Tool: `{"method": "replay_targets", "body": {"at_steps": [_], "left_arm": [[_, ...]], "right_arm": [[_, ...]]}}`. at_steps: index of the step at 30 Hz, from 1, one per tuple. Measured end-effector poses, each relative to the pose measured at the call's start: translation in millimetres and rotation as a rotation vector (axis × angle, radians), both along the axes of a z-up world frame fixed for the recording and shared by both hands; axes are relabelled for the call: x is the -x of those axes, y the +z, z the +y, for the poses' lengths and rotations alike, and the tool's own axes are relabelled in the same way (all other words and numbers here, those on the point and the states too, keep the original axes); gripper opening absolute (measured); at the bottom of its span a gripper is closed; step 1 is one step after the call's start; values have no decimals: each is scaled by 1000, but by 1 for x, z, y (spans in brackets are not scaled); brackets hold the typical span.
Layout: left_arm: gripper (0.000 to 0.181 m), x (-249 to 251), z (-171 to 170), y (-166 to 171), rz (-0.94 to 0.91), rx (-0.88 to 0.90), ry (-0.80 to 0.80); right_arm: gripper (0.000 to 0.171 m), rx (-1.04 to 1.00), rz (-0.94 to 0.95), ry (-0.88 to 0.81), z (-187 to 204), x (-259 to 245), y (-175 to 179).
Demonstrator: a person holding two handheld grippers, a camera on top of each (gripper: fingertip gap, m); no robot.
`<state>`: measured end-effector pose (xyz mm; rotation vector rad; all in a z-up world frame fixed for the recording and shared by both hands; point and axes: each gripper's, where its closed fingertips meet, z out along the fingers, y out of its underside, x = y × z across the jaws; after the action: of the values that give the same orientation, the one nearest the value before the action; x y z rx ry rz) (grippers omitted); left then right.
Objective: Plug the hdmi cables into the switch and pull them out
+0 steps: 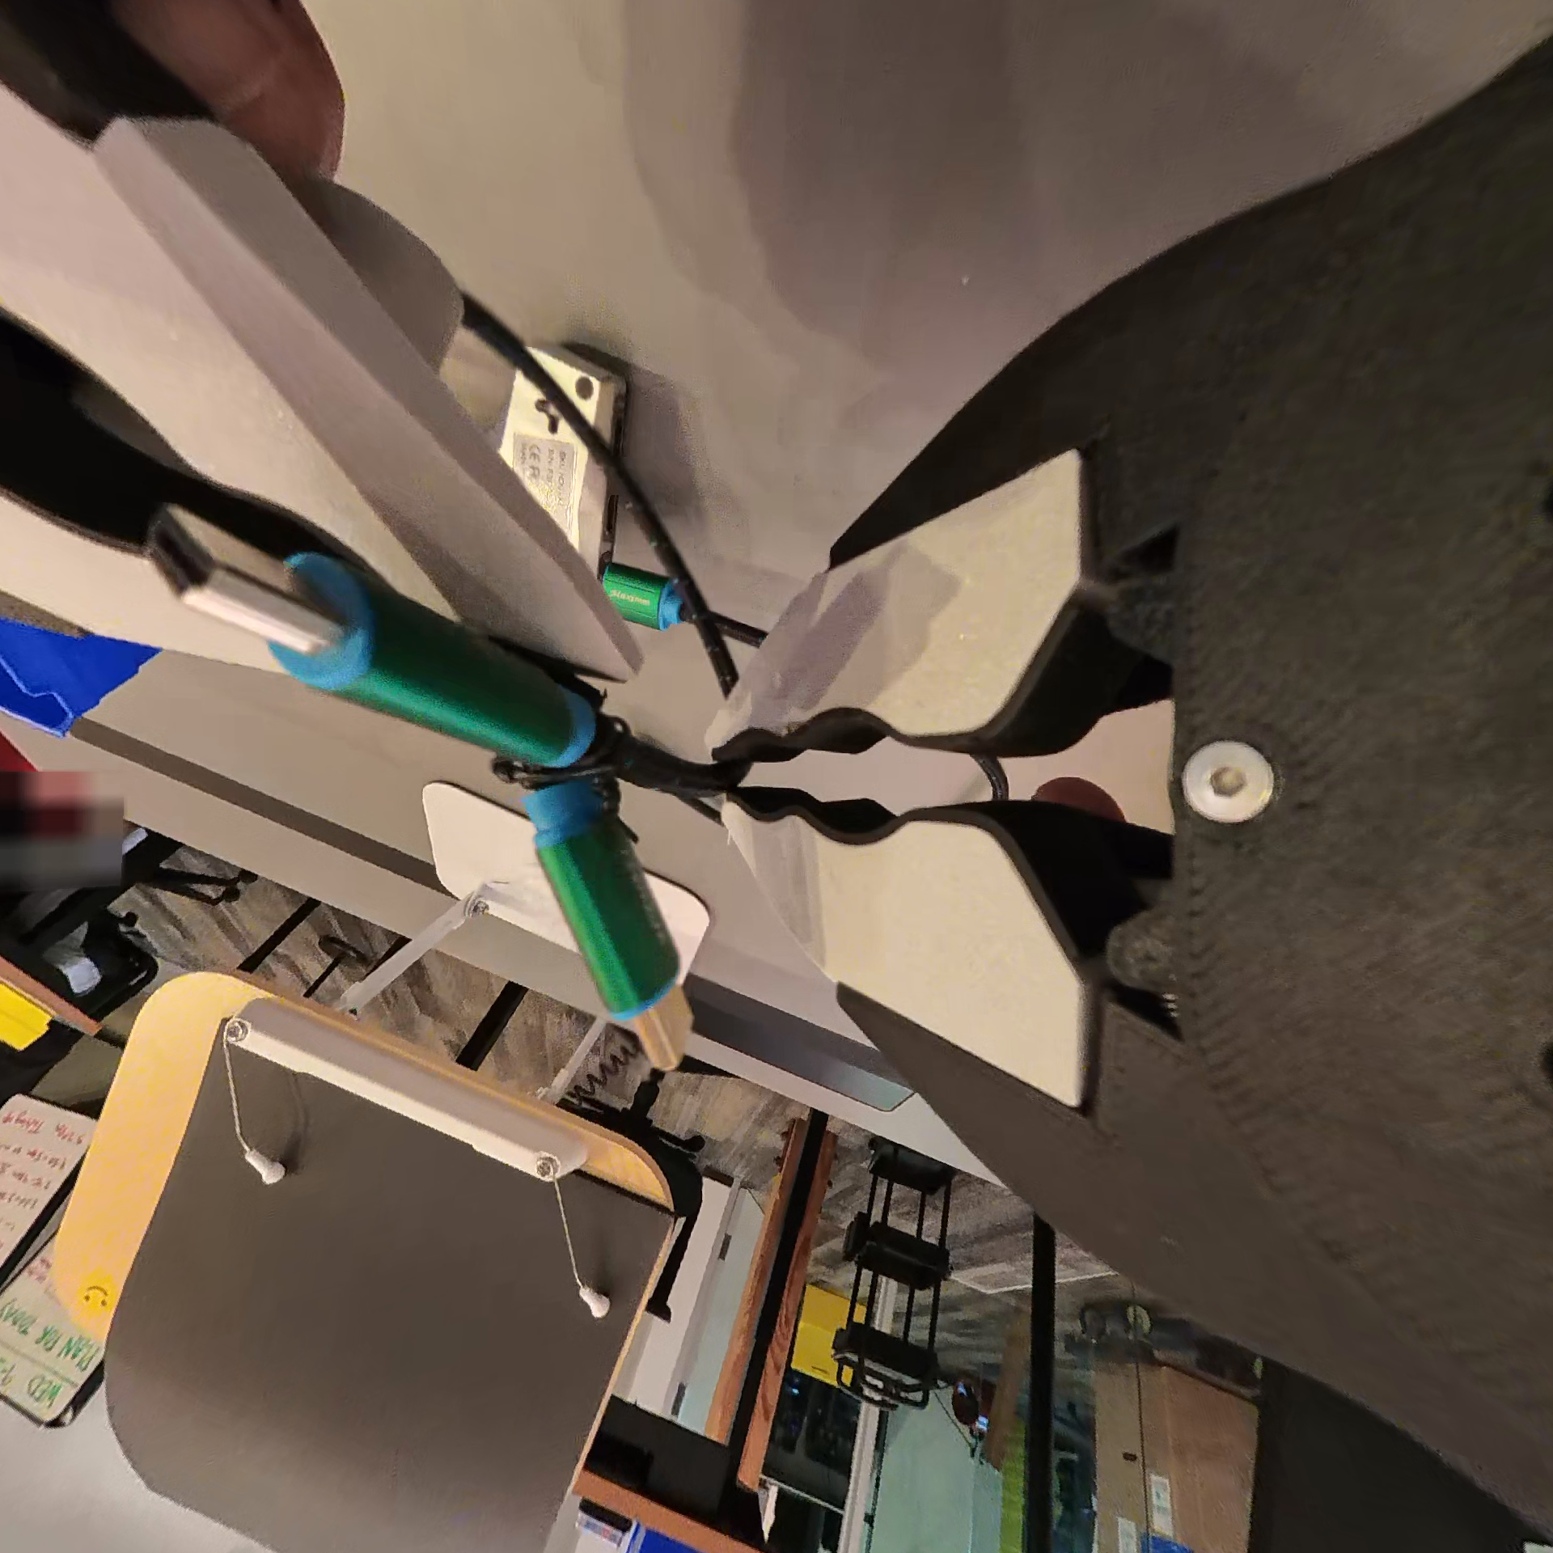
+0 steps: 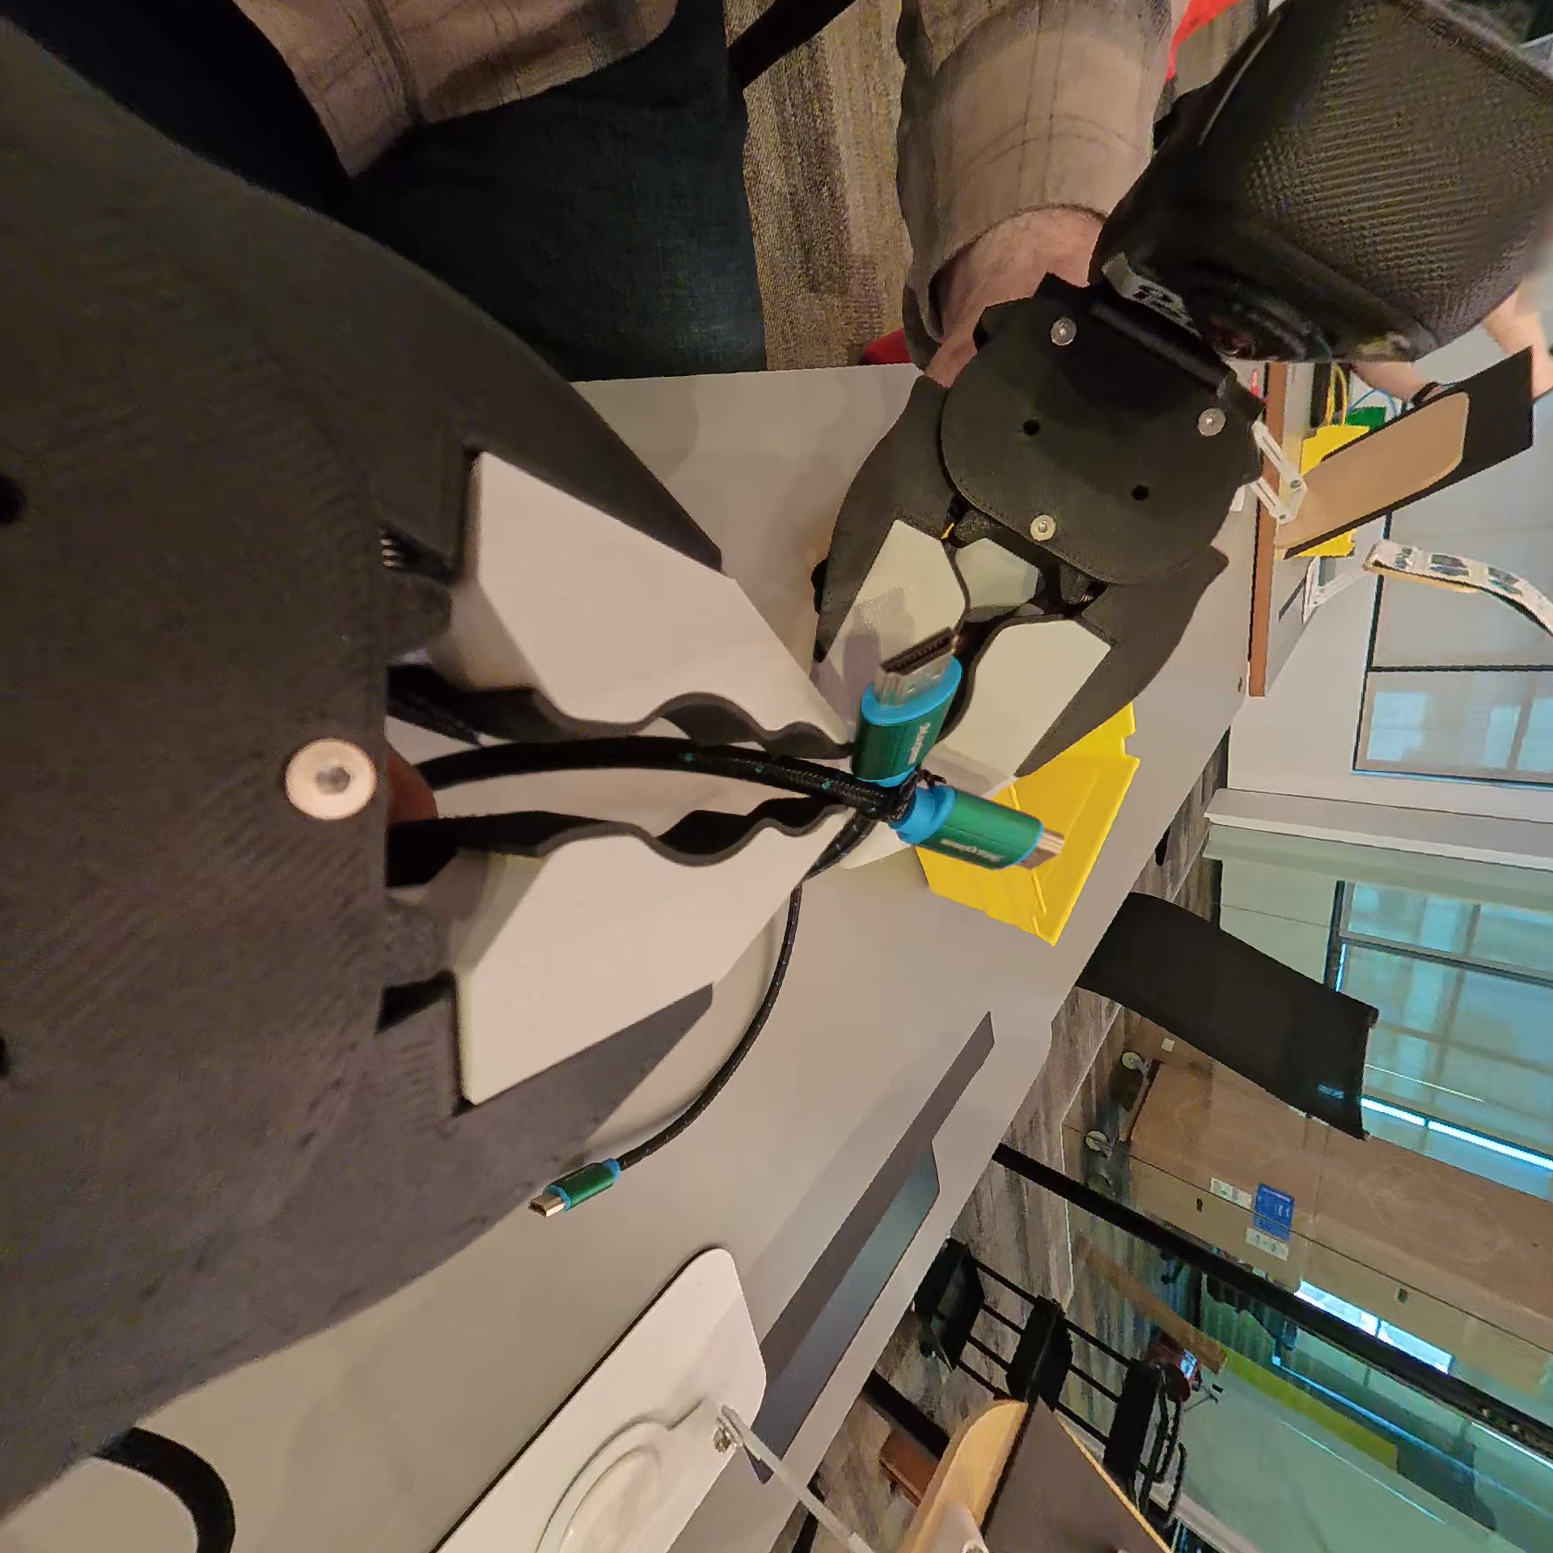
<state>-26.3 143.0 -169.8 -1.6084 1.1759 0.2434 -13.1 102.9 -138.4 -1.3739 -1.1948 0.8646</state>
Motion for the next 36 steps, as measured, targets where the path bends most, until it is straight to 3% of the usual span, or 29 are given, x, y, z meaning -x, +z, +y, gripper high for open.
{"method": "replay_targets", "body": {"at_steps": [8, 23, 28, 36], "left_arm": [[6, 8, -3, 0, 12, 37, -56], [36, 11, -33, 17, 29, 95, -267], [19, 1, -48, -4, 136, 116, -346], [15, 0, -48, -6, 162, 122, -343]], "right_arm": [[3, -11, -22, -3, 4, -3, -7], [4, -44, -156, 124, -13, 1, -36], [3, -82, -221, 166, -22, 3, -46], [6, -78, -213, 129, -12, -1, -46]]}}
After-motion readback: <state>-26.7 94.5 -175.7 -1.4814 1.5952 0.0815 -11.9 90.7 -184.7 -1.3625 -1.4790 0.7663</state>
